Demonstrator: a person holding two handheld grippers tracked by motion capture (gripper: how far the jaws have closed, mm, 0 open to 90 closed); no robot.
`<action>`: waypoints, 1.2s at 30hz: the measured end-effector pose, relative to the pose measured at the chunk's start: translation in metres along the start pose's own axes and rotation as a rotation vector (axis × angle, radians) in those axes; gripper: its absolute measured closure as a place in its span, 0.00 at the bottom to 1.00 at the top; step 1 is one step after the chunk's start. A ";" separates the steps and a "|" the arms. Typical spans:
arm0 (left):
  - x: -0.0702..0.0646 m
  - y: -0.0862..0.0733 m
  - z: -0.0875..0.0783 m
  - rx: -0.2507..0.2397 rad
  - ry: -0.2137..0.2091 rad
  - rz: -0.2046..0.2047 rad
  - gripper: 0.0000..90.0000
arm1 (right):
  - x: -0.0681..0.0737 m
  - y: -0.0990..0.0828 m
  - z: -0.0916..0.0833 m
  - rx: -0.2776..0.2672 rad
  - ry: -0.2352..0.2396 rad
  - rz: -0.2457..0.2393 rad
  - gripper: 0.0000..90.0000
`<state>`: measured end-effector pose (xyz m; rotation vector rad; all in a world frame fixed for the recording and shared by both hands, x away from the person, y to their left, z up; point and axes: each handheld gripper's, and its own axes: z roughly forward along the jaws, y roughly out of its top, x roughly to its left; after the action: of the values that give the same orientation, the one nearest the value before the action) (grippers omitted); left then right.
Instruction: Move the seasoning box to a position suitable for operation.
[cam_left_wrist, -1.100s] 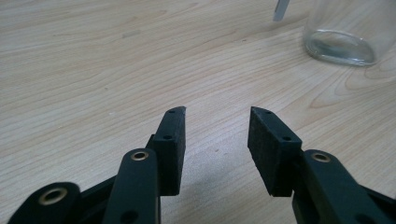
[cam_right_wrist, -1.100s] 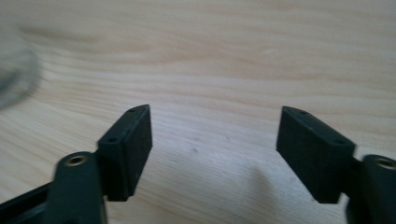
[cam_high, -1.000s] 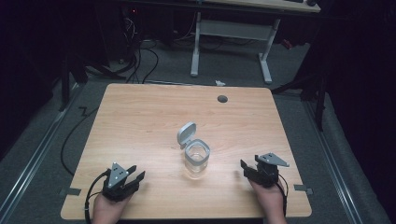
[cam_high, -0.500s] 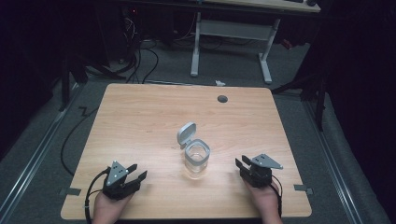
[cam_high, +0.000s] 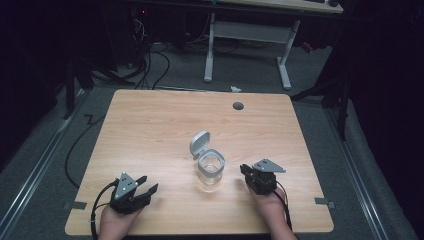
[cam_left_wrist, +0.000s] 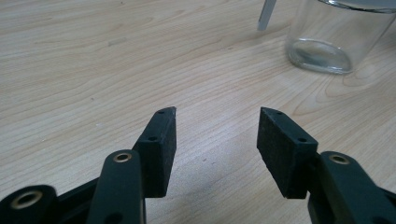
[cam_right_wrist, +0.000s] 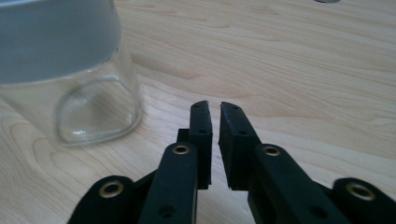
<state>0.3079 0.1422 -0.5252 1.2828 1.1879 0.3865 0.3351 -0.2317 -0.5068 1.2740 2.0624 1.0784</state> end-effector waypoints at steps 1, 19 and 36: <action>0.000 0.000 0.000 0.001 0.000 0.000 0.53 | 0.001 0.001 0.002 -0.002 0.005 -0.008 0.97; -0.002 -0.002 0.001 0.011 -0.005 -0.006 0.54 | 0.025 0.019 0.031 -0.012 0.056 -0.061 1.00; -0.001 -0.002 0.002 0.008 -0.009 -0.015 0.54 | 0.034 0.018 0.032 -0.018 0.077 -0.072 1.00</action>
<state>0.3078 0.1395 -0.5269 1.2809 1.1922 0.3653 0.3527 -0.1850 -0.5103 1.1577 2.1336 1.1268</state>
